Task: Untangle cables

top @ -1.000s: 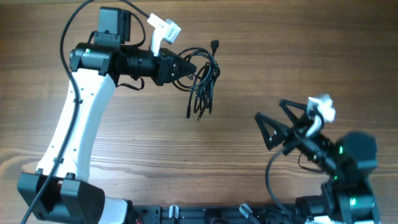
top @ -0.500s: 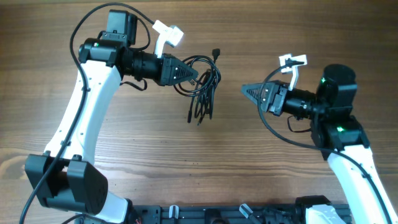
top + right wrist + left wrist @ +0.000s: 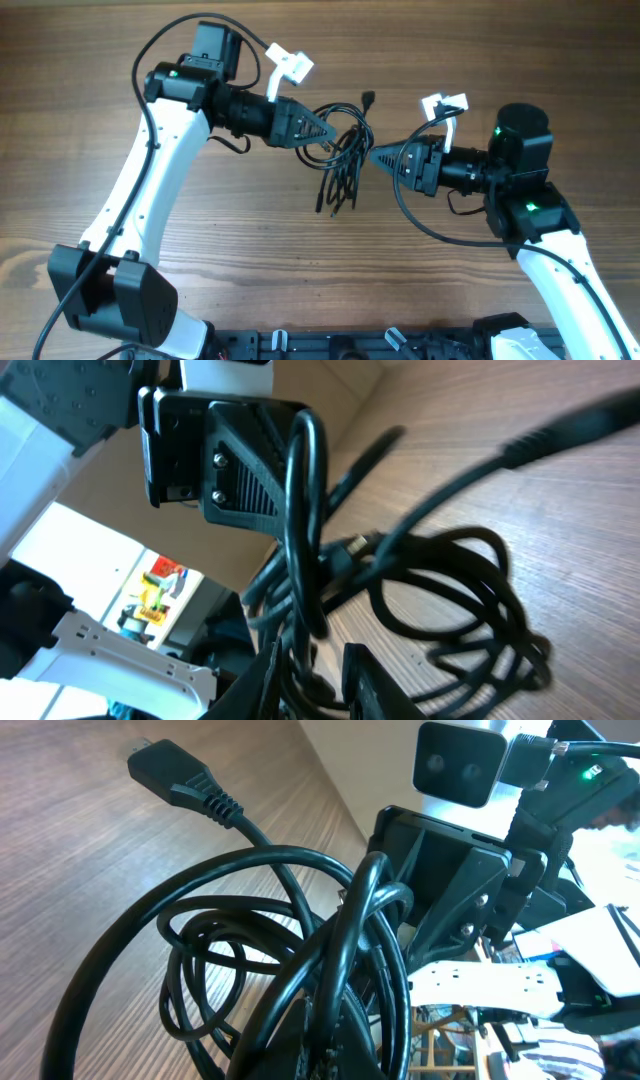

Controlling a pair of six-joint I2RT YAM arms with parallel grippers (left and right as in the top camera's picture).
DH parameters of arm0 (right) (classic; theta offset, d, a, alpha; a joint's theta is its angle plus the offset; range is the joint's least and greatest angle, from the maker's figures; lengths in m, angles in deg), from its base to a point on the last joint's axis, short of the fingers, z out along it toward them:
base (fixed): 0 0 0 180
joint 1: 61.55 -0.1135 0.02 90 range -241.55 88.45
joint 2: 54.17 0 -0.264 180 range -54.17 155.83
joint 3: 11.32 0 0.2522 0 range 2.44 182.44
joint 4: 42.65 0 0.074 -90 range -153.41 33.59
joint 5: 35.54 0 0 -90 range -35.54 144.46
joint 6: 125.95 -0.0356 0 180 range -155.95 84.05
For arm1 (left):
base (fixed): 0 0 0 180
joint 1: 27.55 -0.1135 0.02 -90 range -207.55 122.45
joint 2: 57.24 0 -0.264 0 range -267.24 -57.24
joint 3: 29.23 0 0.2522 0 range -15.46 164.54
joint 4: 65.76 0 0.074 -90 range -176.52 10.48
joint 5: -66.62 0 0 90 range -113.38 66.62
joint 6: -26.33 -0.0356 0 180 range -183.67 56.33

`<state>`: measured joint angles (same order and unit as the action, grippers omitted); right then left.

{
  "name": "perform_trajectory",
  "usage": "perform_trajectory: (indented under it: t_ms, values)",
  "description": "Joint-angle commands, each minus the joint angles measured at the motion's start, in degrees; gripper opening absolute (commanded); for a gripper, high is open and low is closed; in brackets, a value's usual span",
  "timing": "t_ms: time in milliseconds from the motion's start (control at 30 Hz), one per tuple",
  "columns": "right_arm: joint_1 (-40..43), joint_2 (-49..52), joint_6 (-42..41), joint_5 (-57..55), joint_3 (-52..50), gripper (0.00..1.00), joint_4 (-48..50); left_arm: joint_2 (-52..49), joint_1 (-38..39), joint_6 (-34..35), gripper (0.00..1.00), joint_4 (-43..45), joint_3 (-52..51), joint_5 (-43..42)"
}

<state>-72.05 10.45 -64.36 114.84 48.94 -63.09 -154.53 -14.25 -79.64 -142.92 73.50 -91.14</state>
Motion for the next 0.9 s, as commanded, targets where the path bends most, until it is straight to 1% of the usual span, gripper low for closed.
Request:
perform_trajectory:
  t_ms: [0, 67, 167, 267, 300, 333, 467, 567, 633, 700, 733, 867]
  values:
    - [-0.9, 0.1, 0.9, -0.1, 1.1, 0.23, 0.5, -0.2, 0.4, 0.3, 0.04, 0.1, -0.1, -3.2]
    - [-0.9, 0.1, 1.4, -1.2, 1.1, 0.22, 0.7, -0.2, 0.4, -0.4, 0.04, 0.1, -0.1, -2.3]
    - [-0.9, 0.1, 1.4, -1.5, 1.1, 0.17, 4.2, -0.2, 0.4, -0.4, 0.04, -0.1, -0.1, 5.5]
    - [-0.9, 0.1, 1.4, -3.5, 1.1, 0.09, 5.6, -0.2, 0.4, -0.4, 0.04, -0.2, -0.1, 6.3]
    - [-0.9, 0.1, 1.4, -5.1, 1.1, 0.05, 5.6, -0.2, 0.4, -0.4, 0.04, -0.2, -0.1, 6.3]
    - [-0.9, 0.1, 1.4, -6.2, 1.0, 0.04, 5.6, -0.2, 0.4, -0.4, 0.04, -0.2, -0.1, 6.3]
    - [-0.9, 0.5, 1.4, -8.1, 1.0, 0.05, 5.5, -0.2, 0.4, -1.8, 0.04, -0.6, -0.1, 6.3]
    - [-0.9, 1.1, 1.9, -7.6, 1.0, 0.10, 3.9, -0.2, 0.4, -1.7, 0.04, -0.8, -0.1, 6.3]
    - [-0.9, 1.7, 6.8, -5.4, 1.0, 0.12, 3.7, -0.2, 0.4, -1.6, 0.04, -1.1, -0.1, 6.1]
    - [-0.9, 2.1, 11.4, -4.2, 1.0, 0.19, 3.6, -0.2, 0.5, -1.6, 0.04, -2.1, -0.1, 6.2]
    - [-0.9, 2.1, 13.0, -4.3, 1.0, 0.19, 3.7, -0.2, 0.5, -1.7, 0.04, -2.7, -0.1, 6.2]
    - [-0.9, 2.1, 13.4, -5.5, 1.5, 0.19, 4.5, -0.2, 0.7, -1.6, 0.04, -3.7, -0.2, 9.0]
